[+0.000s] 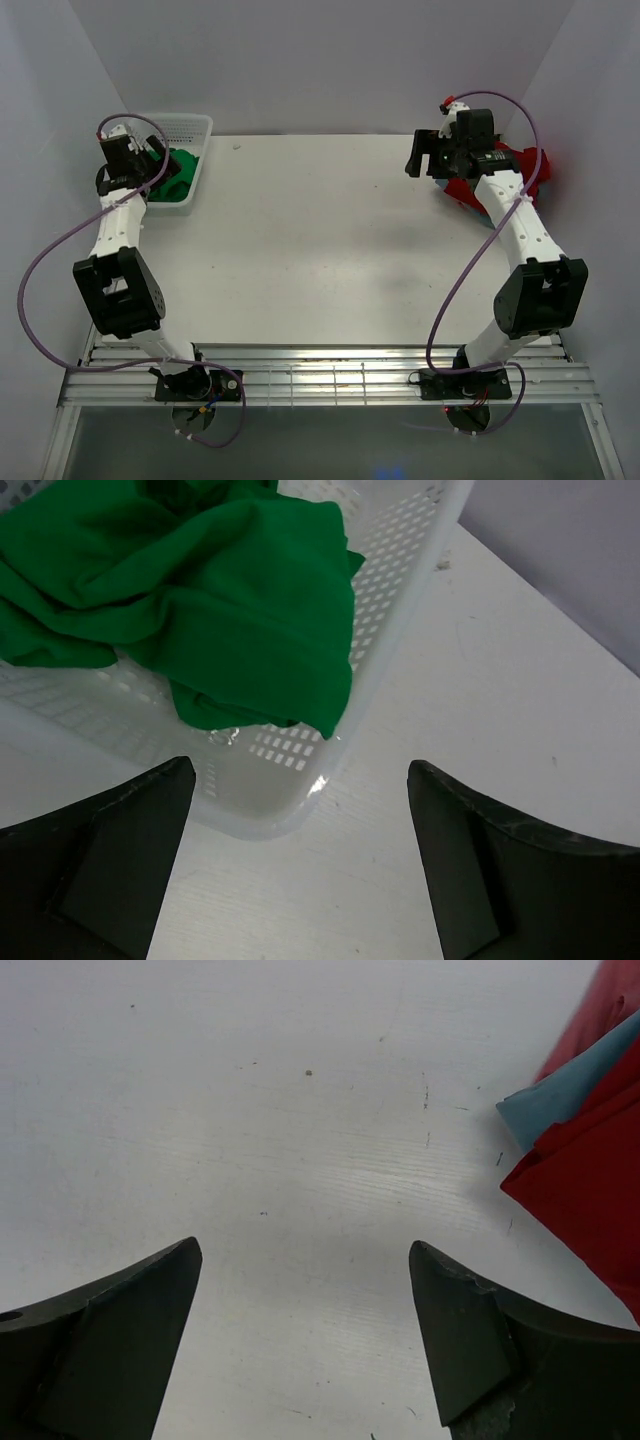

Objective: Fold and stack the t-shirts
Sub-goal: Grab the tshirt from the pile

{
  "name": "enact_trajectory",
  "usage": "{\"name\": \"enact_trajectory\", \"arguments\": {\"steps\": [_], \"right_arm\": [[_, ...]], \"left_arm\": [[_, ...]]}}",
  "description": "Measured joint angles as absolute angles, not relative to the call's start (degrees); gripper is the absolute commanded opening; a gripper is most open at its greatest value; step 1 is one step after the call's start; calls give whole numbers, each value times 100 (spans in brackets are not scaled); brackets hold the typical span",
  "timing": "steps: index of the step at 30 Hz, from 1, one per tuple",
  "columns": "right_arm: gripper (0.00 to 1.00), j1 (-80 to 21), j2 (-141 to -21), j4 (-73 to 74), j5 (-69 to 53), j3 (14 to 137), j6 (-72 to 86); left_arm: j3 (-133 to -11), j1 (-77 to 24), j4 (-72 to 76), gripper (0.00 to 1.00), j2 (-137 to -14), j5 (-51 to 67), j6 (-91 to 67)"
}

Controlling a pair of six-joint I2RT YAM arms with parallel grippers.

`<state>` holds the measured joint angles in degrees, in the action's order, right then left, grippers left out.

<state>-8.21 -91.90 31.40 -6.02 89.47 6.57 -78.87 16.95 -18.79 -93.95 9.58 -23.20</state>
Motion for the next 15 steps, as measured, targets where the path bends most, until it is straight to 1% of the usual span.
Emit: {"name": "enact_trajectory", "arguments": {"steps": [5, 10, 11, 12, 14, 15], "right_arm": [[90, -947, -9229, 3006, -687, 8700, 829], [90, -1066, -8958, 2904, -819, 8042, 954], [90, -1083, -8879, 2906, -825, 7931, 972], [90, -1096, -8814, 2919, -829, 7852, 980], [90, -1105, -8639, 2919, -827, 7703, 1007], [90, -1103, -8567, 2945, -823, 7675, 1013]], "left_arm": [[-8311, 1387, -1671, 98, -10409, 110, -1944], [-9050, 1194, -1629, 98, -11548, -464, -1658], [-9231, 1175, -1610, 97, -11764, -576, -1599], [-9354, 1166, -1590, 79, -11907, -646, -1564], [-9579, 1162, -1516, 58, -12158, -810, -1507], [-9627, 1162, -1494, 17, -12217, -856, -1457]]}}
